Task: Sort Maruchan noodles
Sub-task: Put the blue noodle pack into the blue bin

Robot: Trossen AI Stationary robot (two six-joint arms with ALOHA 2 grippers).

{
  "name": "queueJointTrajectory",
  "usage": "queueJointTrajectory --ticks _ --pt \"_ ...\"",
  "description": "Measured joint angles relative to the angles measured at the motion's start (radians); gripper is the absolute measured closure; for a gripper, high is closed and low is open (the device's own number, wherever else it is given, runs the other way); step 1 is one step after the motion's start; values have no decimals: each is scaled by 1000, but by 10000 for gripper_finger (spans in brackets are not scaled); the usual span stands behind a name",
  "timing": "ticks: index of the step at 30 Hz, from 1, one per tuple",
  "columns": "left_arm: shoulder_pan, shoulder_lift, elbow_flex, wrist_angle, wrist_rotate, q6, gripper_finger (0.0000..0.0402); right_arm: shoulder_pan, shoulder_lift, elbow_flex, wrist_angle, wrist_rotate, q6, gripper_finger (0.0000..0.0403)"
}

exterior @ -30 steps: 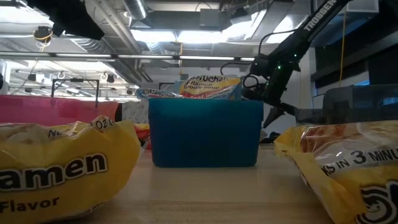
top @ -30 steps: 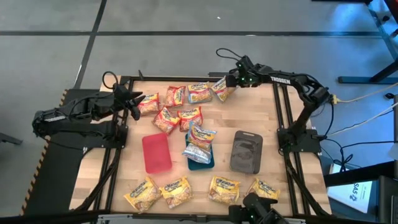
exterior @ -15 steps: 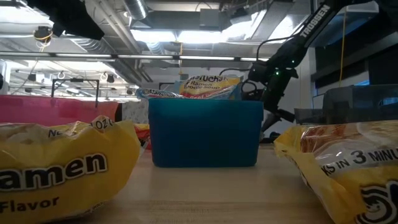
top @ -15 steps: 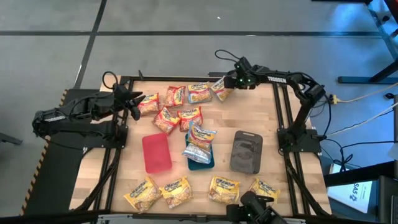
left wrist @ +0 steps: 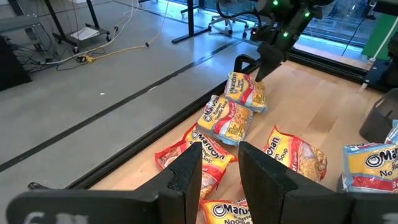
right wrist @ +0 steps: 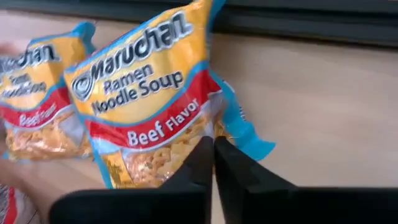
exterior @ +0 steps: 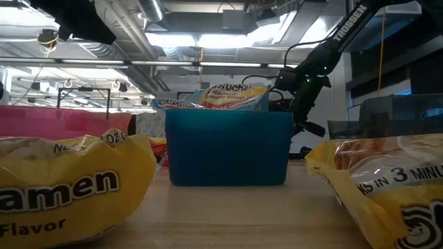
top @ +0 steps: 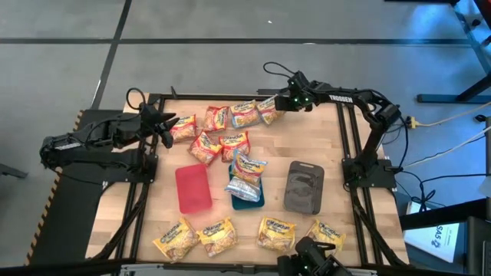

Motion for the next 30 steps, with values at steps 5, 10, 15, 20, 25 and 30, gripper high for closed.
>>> queueJointTrajectory --ticks 5,10,15,20,25,30 --pt "0 0 0 0 0 0 303 15 -1 0 -3 -58 -16 398" --pt "0 0 0 0 0 0 303 56 -52 0 -6 -75 -37 401" --pt "0 0 0 0 0 1 303 119 -167 0 -13 -56 -52 401" --pt "0 0 0 0 0 1 303 230 -302 0 -22 9 -66 402" --pt "0 0 0 0 0 1 303 336 -396 0 -30 138 -72 402" --pt "0 0 0 0 0 1 303 365 -415 0 -59 351 -144 390"
